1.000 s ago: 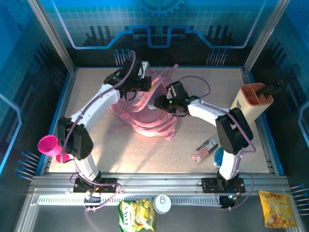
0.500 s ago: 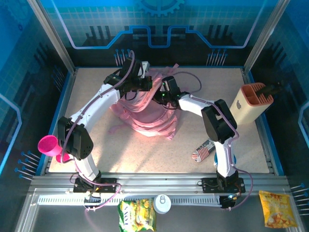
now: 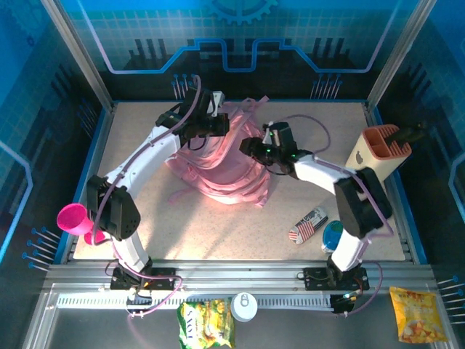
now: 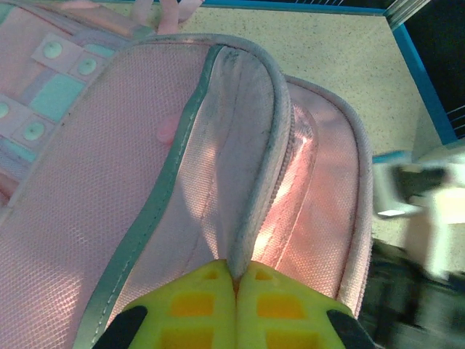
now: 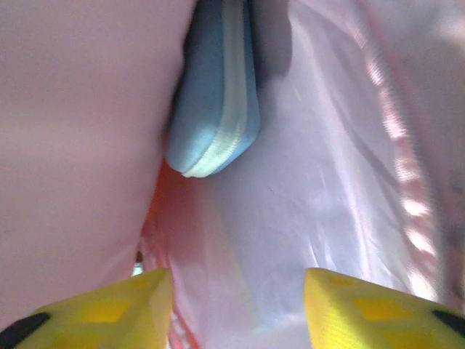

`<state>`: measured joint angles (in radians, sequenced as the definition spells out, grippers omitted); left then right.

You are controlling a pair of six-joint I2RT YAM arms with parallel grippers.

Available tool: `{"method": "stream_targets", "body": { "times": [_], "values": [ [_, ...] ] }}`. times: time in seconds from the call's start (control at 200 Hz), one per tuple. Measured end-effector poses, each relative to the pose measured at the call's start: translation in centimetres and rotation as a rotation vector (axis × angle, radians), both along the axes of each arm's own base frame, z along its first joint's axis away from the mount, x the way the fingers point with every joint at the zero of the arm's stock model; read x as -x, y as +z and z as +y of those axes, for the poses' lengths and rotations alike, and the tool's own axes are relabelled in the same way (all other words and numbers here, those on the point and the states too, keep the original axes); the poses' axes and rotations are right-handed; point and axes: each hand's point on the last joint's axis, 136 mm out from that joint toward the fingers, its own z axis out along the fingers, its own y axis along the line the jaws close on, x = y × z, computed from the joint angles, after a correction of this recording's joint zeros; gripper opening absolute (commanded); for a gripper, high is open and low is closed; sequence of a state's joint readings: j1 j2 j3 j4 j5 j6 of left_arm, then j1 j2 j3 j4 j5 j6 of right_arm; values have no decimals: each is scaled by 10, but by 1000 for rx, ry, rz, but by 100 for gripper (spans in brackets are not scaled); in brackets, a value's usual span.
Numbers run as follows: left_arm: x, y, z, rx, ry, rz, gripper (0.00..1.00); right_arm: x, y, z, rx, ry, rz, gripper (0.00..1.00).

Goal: Pack the student bag

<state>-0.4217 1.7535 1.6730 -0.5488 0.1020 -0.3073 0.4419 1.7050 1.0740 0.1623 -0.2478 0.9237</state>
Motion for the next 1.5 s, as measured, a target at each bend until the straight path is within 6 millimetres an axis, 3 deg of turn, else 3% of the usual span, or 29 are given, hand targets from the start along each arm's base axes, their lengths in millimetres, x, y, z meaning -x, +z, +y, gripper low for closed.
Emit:
{"method": "stream_targets", "body": {
  "times": [0.05, 0.145, 0.235, 0.355, 0.465, 0.59, 0.825, 0.955, 1.211, 1.501],
  "values": [
    [-1, -3, -3, 10, -6, 11, 1, 6, 15, -14, 15, -29, -34, 64],
    [-2, -14, -11, 28, -33, 37, 27, 18, 33, -37, 51, -81, -79, 72],
    [-3, -25, -21, 50, -50, 68, 50, 28, 36, -57, 95, -125, -86, 75],
    [-4, -30, -23, 67, -31, 87, 60, 35, 29, -79, 152, -176, -68, 77],
    [-6, -36, -12, 81, 13, 99, 66, 38, 25, -89, 193, -190, -60, 84],
    [4, -60, 23, 82, 117, 159, 68, 39, 26, -91, 209, -184, -70, 91],
    [36, -101, 114, 147, 411, 269, 62, 39, 26, -90, 209, -174, -71, 91],
    [51, -124, 151, 215, 553, 321, 58, 37, 26, -85, 203, -162, -68, 90],
    [60, -156, 164, 383, 643, 391, 47, 35, 21, -75, 195, -141, -48, 89],
    [37, -165, 157, 509, 633, 390, 38, 36, 19, -70, 181, -123, -34, 86]
  ]
}}
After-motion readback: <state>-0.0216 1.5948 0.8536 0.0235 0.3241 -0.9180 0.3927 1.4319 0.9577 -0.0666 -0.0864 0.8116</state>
